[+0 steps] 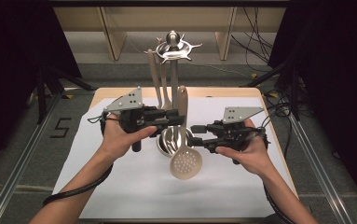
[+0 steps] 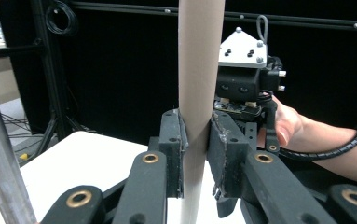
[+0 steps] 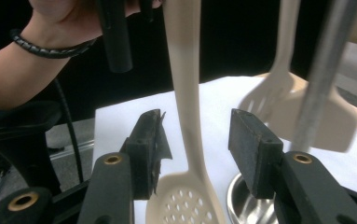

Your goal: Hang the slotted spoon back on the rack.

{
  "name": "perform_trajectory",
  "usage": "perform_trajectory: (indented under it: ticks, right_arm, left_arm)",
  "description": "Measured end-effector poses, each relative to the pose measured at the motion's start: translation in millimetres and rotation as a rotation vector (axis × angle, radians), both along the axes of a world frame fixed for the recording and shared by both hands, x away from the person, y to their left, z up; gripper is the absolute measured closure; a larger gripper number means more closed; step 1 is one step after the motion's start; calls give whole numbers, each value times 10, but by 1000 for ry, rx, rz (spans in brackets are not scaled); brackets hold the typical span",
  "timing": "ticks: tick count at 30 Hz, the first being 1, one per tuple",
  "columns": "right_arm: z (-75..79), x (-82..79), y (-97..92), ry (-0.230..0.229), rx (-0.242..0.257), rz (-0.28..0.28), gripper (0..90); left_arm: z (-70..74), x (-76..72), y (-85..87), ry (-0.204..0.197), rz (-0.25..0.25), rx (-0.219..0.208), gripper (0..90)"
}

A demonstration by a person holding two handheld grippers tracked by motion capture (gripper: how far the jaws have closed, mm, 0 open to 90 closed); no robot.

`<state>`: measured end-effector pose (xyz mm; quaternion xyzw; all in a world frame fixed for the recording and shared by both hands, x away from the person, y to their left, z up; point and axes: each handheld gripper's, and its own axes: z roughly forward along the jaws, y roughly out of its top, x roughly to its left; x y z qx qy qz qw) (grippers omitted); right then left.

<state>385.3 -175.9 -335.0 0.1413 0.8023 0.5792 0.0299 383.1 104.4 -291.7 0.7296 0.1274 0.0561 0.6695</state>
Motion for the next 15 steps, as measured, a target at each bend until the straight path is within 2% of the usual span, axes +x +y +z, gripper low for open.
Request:
perform_trajectory:
  ticks: [1, 2, 5, 6, 7, 15]
  right_arm:
    - [-2, -1, 33, -11, 4, -3, 558]
    - [1, 5, 48, -8, 0, 14, 560]
    - [-1, -13, 103, 10, 10, 3, 568]
    - [6, -4, 99, 6, -7, 15, 571]
    - [5, 8, 106, -16, -10, 18, 574]
    - [12, 6, 107, -6, -9, 30, 600]
  left_arm:
    - [1, -2, 4, -1, -2, 2, 752]
    - [2, -6, 9, -2, -2, 1, 752]
    - [5, -13, 21, -6, -5, 2, 752]
    - [8, -17, 24, -7, -3, 2, 752]
    - [10, -21, 25, -5, -2, 1, 752]
    - [14, -16, 8, 1, -17, -5, 752]
